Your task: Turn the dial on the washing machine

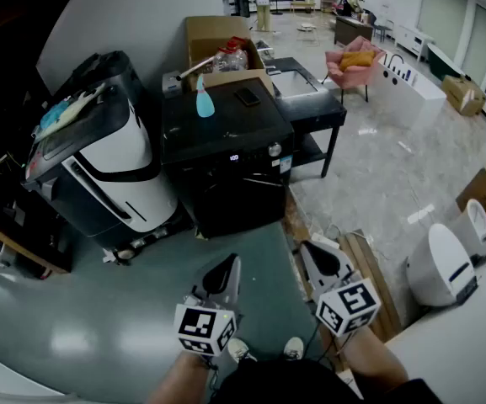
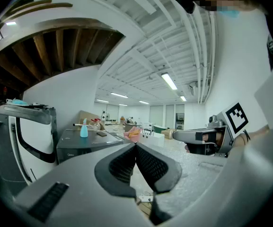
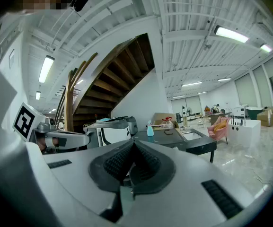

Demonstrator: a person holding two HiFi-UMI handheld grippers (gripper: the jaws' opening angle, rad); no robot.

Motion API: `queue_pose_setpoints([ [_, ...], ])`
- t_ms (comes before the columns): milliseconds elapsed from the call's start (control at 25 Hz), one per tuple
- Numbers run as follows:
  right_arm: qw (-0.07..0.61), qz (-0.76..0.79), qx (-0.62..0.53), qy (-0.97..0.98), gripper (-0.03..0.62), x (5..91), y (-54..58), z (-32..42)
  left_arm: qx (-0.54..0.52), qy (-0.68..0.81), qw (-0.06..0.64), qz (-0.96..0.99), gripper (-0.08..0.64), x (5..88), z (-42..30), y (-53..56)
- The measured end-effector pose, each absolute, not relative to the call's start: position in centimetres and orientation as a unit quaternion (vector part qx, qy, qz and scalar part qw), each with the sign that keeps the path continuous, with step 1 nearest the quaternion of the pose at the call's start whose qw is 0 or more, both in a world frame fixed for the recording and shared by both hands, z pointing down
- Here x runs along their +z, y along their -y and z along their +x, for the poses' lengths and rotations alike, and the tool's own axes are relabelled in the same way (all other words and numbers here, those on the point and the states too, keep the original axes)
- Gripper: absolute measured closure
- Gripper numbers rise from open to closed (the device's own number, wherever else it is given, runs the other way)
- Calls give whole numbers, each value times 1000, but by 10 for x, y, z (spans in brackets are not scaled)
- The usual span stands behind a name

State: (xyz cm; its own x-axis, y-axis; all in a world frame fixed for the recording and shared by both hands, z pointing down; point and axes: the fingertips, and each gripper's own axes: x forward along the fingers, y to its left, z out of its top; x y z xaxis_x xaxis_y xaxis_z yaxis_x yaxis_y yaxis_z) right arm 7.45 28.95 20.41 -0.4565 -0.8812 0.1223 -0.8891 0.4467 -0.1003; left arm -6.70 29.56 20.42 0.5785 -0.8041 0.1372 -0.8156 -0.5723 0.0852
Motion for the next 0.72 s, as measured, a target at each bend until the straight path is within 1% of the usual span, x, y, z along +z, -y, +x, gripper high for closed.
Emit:
queue_pose_setpoints([
  [400, 23, 510, 73, 857, 595, 211, -289, 65, 37, 459, 75, 885, 555, 208, -75, -295],
  [720, 22, 499, 77, 863, 592, 216, -283, 38, 35, 463, 72, 883, 555, 212, -98, -292],
])
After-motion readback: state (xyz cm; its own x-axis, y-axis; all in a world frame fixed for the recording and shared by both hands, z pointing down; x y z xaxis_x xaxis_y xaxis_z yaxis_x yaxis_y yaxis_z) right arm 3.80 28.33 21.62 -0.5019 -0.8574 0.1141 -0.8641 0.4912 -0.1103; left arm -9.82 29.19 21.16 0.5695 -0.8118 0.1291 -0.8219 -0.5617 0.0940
